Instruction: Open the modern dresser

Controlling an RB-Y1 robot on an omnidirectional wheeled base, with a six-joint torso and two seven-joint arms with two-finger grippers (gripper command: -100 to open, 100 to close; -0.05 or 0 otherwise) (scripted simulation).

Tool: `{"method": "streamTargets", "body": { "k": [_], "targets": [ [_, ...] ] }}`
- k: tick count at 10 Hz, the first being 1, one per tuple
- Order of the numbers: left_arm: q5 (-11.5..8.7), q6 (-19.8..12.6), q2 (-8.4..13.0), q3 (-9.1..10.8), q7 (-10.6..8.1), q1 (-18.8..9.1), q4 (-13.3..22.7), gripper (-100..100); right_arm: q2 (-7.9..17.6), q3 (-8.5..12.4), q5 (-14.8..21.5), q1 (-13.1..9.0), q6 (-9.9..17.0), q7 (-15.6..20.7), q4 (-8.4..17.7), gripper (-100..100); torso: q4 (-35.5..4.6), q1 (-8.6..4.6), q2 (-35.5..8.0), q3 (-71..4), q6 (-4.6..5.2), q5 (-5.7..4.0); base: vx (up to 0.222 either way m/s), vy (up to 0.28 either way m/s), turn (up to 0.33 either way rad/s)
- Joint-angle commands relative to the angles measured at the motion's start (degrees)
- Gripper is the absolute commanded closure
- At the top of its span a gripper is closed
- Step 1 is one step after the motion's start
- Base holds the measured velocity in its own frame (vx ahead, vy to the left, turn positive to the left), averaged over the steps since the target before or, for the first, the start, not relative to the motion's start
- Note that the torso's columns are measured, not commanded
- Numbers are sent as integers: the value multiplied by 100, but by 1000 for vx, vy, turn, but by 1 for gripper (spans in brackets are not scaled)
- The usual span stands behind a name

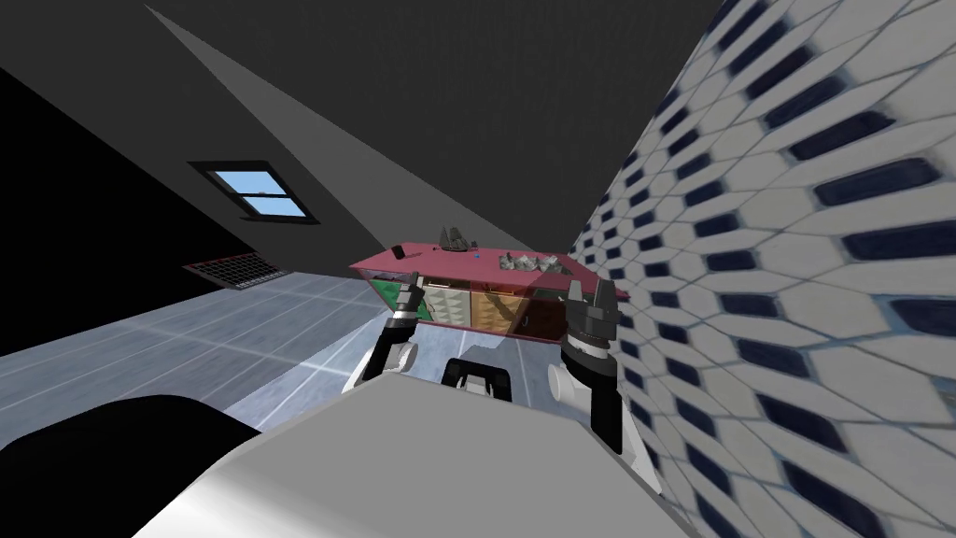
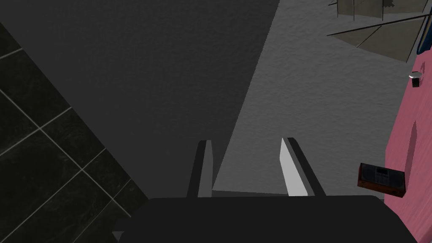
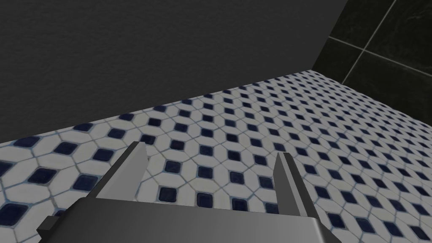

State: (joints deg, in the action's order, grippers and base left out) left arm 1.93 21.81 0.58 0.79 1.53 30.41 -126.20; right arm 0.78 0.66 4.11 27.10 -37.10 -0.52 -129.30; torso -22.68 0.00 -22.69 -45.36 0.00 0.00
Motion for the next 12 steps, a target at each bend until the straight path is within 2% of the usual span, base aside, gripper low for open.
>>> {"method": "streamTargets", "body": {
  "k": [1,3,4,5,8,10,12],
  "targets": [
    [0,0,0,0,0,0,0,0,0,0,0,0,0,0,0,0,-423,0,-424,-845,0,0,0,0,0],
    [0,0,0,0,0,0,0,0,0,0,0,0,0,0,0,0,-1269,0,-1270,-2537,0,0,0,0,0],
    [3,-9,182,-3,3,-16,45,-100,0,0,0,0,0,0,0,0,-1692,0,-1693,-3383,0,0,13,-19,-7],
    [7,-17,300,-6,7,-30,85,-100,0,0,0,1,0,0,2,0,-1880,-4,-1884,-3778,0,-1,19,-37,-8],
    [26,-66,636,-24,27,-116,325,-100,-1,-1,0,1,0,0,2,0,-1957,-6,-1954,-3922,0,-2,31,-58,-14],
    [43,-110,733,-39,44,-192,538,-100,-1,-1,0,1,0,0,2,0,-1958,-12,-1953,-3924,0,-3,67,-116,-22],
    [65,-164,728,-60,67,-287,802,-100,-2,-1,0,1,0,0,2,0,-1959,-7,-1960,-3921,0,-3,60,-133,-27]
  ]
}}
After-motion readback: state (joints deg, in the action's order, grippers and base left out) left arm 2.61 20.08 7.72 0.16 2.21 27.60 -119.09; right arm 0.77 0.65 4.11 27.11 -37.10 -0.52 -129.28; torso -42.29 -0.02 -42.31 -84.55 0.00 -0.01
